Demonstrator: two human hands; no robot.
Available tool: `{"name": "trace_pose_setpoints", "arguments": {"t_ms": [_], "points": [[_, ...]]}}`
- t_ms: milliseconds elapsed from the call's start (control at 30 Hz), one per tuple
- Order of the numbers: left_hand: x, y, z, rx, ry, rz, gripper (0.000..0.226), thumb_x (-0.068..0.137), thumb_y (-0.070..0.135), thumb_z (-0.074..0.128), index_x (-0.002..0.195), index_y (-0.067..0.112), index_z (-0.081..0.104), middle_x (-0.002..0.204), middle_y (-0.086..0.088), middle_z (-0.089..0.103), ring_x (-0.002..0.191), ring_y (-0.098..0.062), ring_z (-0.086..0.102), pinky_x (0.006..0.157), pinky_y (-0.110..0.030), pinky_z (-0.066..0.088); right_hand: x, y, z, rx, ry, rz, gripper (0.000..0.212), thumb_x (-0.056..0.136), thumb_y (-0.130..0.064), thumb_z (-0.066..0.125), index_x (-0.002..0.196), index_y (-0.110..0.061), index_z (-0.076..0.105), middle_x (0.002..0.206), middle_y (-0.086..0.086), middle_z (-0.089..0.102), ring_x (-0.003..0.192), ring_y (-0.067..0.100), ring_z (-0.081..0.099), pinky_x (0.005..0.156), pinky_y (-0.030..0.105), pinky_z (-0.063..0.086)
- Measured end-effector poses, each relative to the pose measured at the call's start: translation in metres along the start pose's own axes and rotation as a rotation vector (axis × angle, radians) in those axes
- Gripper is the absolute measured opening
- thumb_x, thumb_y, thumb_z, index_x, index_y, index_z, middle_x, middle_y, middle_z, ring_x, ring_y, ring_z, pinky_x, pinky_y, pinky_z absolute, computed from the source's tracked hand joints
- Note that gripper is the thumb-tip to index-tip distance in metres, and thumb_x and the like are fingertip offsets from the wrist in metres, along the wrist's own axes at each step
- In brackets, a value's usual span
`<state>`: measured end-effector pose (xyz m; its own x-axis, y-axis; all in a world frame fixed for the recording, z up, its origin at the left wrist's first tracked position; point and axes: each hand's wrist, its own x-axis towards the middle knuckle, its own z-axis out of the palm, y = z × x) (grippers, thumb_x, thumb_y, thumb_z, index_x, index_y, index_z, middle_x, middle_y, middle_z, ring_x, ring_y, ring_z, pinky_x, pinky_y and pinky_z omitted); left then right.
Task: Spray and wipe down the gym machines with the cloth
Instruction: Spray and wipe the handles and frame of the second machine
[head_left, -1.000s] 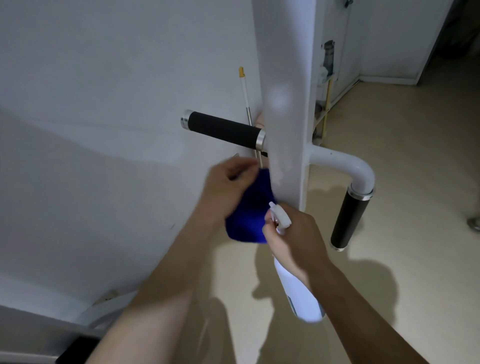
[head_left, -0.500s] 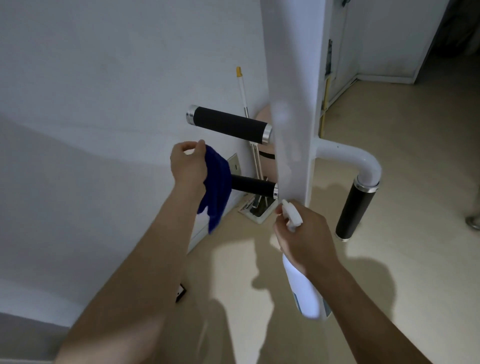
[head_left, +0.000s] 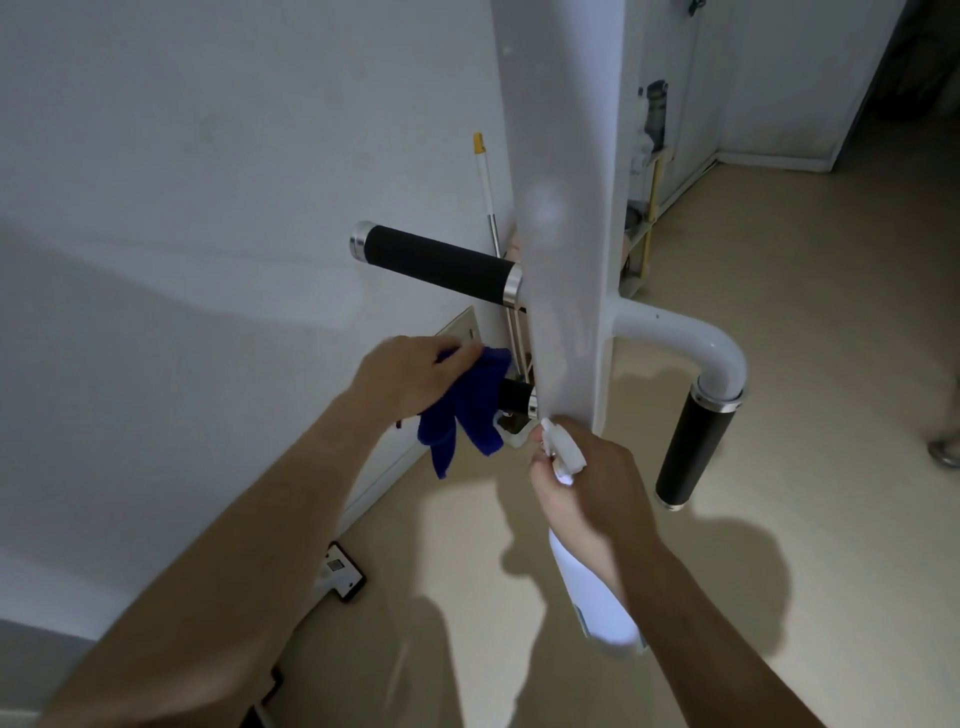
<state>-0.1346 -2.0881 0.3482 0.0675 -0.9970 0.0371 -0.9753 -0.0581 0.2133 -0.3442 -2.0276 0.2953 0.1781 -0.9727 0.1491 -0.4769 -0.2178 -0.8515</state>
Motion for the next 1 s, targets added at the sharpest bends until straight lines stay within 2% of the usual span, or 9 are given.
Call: {"name": "trace_pose_setpoints", "arguments": {"t_ms": [67, 233, 333, 400, 500, 633, 733, 833, 1000], "points": [[0.001, 0.015, 0.002, -0.009, -0.009, 0.012, 0.049, 0.099, 0.057, 0.026, 0.086, 0.027, 0.062, 0.066, 0.007, 0.061, 0.063, -0.01, 0.058, 0.07, -0.027, 0.043, 0.002, -0.001, 0.001, -0.001, 0.018, -0.007, 0.014, 0.085, -0.011, 0.054, 0.072, -0.017, 0.052, 0.064, 0.006, 0.055, 0.064, 0.028, 0.052, 0.058, 0.034, 0.045], [0.004, 0.076, 0.012, -0.054, -0.043, 0.193, 0.044, 0.101, 0.027, 0.037, 0.058, 0.019, 0.037, 0.057, 0.003, 0.043, 0.058, -0.017, 0.045, 0.061, -0.029, 0.031, 0.006, -0.005, -0.001, 0.066, 0.079, -0.12, 0.025, 0.079, -0.015, 0.05, 0.06, -0.03, 0.044, 0.048, -0.007, 0.045, 0.048, 0.013, 0.044, 0.047, 0.019, 0.035], [0.003, 0.064, 0.016, -0.123, 0.014, 0.194, 0.041, 0.096, 0.042, 0.043, 0.065, 0.019, 0.056, 0.057, 0.003, 0.054, 0.055, -0.014, 0.052, 0.059, -0.028, 0.039, 0.009, 0.0, -0.004, -0.026, 0.107, -0.219, 0.024, 0.078, -0.011, 0.051, 0.055, -0.015, 0.046, 0.044, 0.001, 0.044, 0.041, 0.021, 0.042, 0.042, 0.034, 0.038], [0.002, 0.039, 0.015, -0.113, 0.078, 0.104, 0.041, 0.092, 0.057, 0.044, 0.08, 0.027, 0.069, 0.064, 0.006, 0.064, 0.06, -0.012, 0.06, 0.064, -0.025, 0.047, 0.01, 0.004, -0.003, -0.072, 0.094, -0.201, 0.022, 0.079, -0.015, 0.051, 0.058, -0.009, 0.049, 0.045, 0.005, 0.047, 0.043, 0.023, 0.044, 0.044, 0.031, 0.037], [-0.005, 0.001, 0.005, -0.553, 0.101, -0.17, 0.029, 0.089, 0.047, 0.062, 0.092, 0.019, 0.072, 0.077, 0.002, 0.072, 0.074, -0.018, 0.067, 0.07, -0.03, 0.054, 0.007, 0.004, -0.003, -0.058, 0.096, -0.128, 0.033, 0.088, -0.019, 0.057, 0.058, -0.024, 0.045, 0.048, 0.001, 0.05, 0.045, 0.016, 0.048, 0.047, 0.022, 0.038], [-0.017, -0.029, 0.013, -0.909, 0.271, -0.522, 0.032, 0.084, 0.038, 0.072, 0.096, 0.009, 0.069, 0.082, -0.009, 0.07, 0.075, -0.029, 0.067, 0.071, -0.04, 0.055, -0.003, -0.016, -0.01, 0.059, 0.072, -0.017, 0.033, 0.092, -0.021, 0.058, 0.06, -0.015, 0.052, 0.05, 0.008, 0.059, 0.049, 0.023, 0.063, 0.054, 0.037, 0.054], [-0.038, -0.042, 0.031, -1.428, 0.179, -0.805, 0.049, 0.087, 0.04, 0.069, 0.108, -0.003, 0.065, 0.084, -0.017, 0.065, 0.069, -0.03, 0.062, 0.059, -0.038, 0.052, -0.006, -0.043, -0.012, 0.056, 0.083, -0.074, 0.041, 0.093, -0.022, 0.059, 0.055, -0.022, 0.043, 0.045, -0.001, 0.049, 0.043, 0.01, 0.051, 0.046, 0.02, 0.04], [-0.05, -0.029, 0.043, -1.598, 0.118, -0.843, 0.043, 0.095, 0.041, 0.056, 0.109, 0.001, 0.061, 0.089, -0.015, 0.066, 0.075, -0.029, 0.063, 0.061, -0.035, 0.054, -0.002, -0.076, -0.01, -0.011, 0.225, -0.284, 0.042, 0.088, -0.012, 0.06, 0.056, -0.021, 0.035, 0.047, -0.009, 0.032, 0.041, 0.013, 0.032, 0.046, 0.016, 0.023], [-0.051, -0.019, 0.03, -1.595, 0.138, -0.736, 0.046, 0.094, 0.042, 0.056, 0.123, 0.007, 0.06, 0.117, -0.014, 0.068, 0.104, -0.03, 0.067, 0.081, -0.043, 0.058, 0.005, -0.119, -0.004, 0.018, 0.15, -0.259, 0.027, 0.095, -0.03, 0.052, 0.077, -0.012, 0.047, 0.071, 0.002, 0.05, 0.068, 0.024, 0.052, 0.066, 0.035, 0.043]]}}
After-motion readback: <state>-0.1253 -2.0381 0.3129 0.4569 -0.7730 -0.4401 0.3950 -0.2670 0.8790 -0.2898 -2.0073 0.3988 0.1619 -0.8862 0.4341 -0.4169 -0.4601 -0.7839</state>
